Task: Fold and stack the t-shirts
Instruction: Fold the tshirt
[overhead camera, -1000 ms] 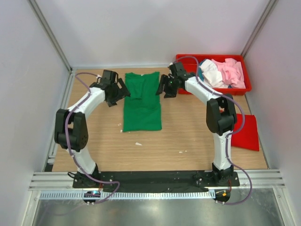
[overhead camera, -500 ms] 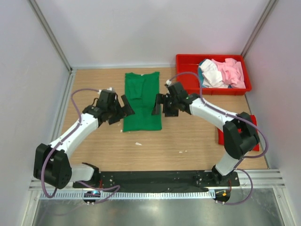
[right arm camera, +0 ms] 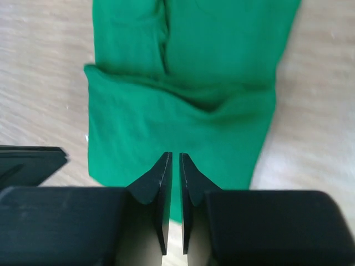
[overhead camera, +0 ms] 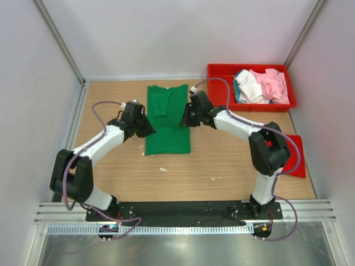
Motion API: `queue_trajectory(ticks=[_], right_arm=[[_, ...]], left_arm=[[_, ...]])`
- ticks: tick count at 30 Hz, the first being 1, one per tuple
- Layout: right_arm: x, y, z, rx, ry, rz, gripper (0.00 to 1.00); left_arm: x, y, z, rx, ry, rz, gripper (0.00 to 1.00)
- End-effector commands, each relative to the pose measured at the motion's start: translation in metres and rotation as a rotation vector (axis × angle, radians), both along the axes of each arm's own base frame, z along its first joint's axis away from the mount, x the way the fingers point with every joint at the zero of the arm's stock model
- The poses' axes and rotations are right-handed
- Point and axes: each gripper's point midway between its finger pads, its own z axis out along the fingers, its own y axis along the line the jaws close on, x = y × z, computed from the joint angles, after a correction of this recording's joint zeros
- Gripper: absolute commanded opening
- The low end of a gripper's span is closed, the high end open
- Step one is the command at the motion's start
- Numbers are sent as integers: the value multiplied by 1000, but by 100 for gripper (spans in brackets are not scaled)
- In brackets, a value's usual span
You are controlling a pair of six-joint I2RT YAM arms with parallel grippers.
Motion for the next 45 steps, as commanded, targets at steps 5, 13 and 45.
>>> queue_trajectory(ticks=[5,13,45], right_arm=[[71,20,-21,-1,-83,-61,10],[96,-2,-71,-43,-30,-115,8],[-48,-47,-8,55,-3,-192,95]], left_arm=[[83,-23,-27,-13,-34,-5,0],[109,-15,-81,56,18,38,0],[-23,37,7,11,-52,130,86]])
